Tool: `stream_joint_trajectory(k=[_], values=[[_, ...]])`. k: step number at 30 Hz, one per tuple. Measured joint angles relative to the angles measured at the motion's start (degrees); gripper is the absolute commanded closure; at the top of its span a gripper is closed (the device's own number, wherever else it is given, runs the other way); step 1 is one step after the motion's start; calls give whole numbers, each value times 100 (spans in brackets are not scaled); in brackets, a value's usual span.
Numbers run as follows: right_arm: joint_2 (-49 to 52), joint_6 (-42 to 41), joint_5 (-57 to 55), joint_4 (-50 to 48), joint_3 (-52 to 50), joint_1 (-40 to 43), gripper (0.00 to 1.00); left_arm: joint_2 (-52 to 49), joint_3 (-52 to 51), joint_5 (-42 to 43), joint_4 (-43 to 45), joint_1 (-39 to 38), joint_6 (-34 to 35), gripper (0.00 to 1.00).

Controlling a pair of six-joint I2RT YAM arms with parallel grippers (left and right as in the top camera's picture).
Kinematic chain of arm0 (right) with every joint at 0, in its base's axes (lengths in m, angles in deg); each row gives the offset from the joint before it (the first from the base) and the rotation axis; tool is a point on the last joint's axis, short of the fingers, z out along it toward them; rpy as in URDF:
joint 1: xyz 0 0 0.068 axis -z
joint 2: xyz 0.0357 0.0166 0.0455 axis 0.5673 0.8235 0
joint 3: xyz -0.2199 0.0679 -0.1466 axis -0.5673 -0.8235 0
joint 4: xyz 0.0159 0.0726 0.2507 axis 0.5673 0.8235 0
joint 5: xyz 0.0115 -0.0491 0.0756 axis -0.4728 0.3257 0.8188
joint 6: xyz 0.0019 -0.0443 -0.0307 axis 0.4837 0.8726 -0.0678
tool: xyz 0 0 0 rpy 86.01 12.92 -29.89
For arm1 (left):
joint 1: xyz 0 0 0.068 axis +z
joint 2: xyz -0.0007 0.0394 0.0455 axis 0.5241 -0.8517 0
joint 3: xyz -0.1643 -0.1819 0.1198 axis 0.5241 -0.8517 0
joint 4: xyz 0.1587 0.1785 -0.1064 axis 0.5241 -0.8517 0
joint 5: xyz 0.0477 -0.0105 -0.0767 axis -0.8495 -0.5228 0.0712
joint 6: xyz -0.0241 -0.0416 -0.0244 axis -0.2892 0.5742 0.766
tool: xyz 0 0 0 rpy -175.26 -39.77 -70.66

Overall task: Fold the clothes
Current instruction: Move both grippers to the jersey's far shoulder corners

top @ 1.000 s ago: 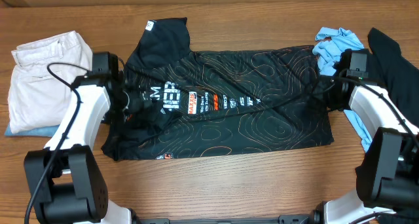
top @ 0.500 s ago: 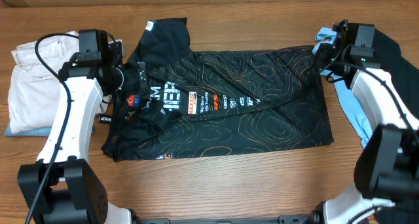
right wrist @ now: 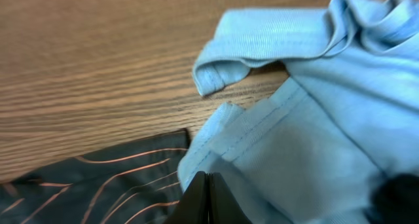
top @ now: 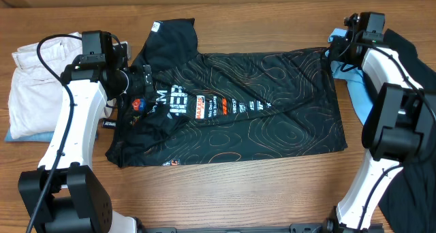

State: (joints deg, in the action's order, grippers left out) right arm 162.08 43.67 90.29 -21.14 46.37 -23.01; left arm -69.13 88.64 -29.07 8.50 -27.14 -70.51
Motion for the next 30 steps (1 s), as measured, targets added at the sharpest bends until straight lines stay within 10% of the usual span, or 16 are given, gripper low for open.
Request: stream_joint_trajectory(k=[12, 20, 30], values=[[341, -293, -780, 11, 105, 439, 94, 0, 0, 0, -2, 0, -2, 1], [343, -232, -638, 450, 321, 994, 29, 0, 0, 20, 376, 0, -2, 0], [181, -17, -289, 1801, 1368, -24, 23, -107, 446, 22, 772, 0, -63, 0]])
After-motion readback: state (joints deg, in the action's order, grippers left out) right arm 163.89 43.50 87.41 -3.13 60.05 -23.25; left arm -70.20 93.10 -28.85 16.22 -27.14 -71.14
